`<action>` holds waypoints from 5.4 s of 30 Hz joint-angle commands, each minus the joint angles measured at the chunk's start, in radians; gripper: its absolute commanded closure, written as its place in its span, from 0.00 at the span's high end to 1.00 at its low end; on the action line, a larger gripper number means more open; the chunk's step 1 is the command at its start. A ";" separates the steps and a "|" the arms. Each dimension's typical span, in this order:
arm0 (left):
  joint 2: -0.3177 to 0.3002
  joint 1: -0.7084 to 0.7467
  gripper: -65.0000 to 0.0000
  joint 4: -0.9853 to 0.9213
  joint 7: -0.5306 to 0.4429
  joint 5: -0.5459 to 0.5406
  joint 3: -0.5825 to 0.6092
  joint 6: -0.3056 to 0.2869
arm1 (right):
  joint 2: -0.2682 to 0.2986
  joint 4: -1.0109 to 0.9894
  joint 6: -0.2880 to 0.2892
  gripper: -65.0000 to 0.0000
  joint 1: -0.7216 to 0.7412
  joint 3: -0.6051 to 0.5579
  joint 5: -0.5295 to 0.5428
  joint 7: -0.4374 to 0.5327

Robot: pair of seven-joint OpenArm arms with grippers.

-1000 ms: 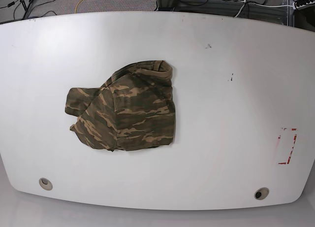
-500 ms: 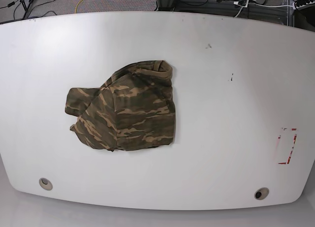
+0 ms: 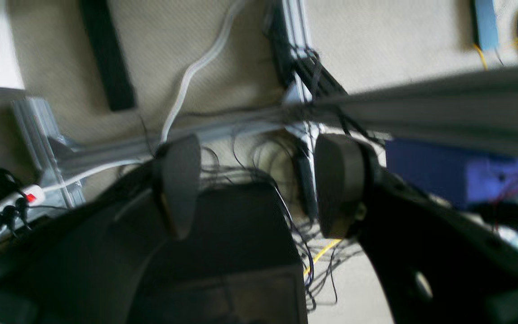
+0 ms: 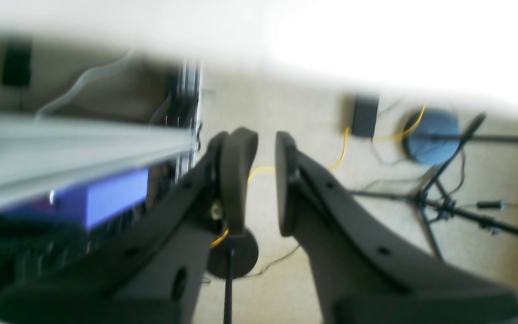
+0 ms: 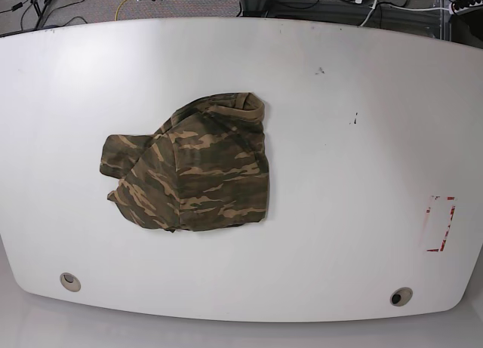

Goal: Fold the T-shirt properly

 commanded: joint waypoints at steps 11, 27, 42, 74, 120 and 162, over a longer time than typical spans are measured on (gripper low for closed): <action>-0.006 0.046 0.56 0.059 -0.015 -0.002 -0.004 -0.006 | 0.000 0.047 -0.003 0.15 -0.049 0.001 0.002 0.041; -0.001 0.161 0.56 0.233 -0.017 -0.004 -0.079 -0.008 | 0.005 0.061 -0.004 0.15 -0.185 0.005 0.101 0.104; 0.022 0.306 0.56 0.423 -0.020 -0.011 -0.161 -0.008 | 0.010 0.125 -0.003 0.15 -0.259 0.012 0.190 0.161; 0.119 0.122 0.57 0.440 -0.226 -0.011 -0.228 -0.009 | 0.011 0.120 -0.003 0.17 0.140 0.070 0.185 0.151; -0.018 -0.040 0.57 0.437 -0.223 -0.010 -0.282 -0.009 | 0.244 0.059 0.075 0.76 0.732 -0.502 0.185 -0.329; 0.022 0.003 0.57 0.434 -0.223 -0.004 -0.306 -0.009 | 0.295 -0.170 0.066 0.76 0.833 -0.625 0.185 -0.349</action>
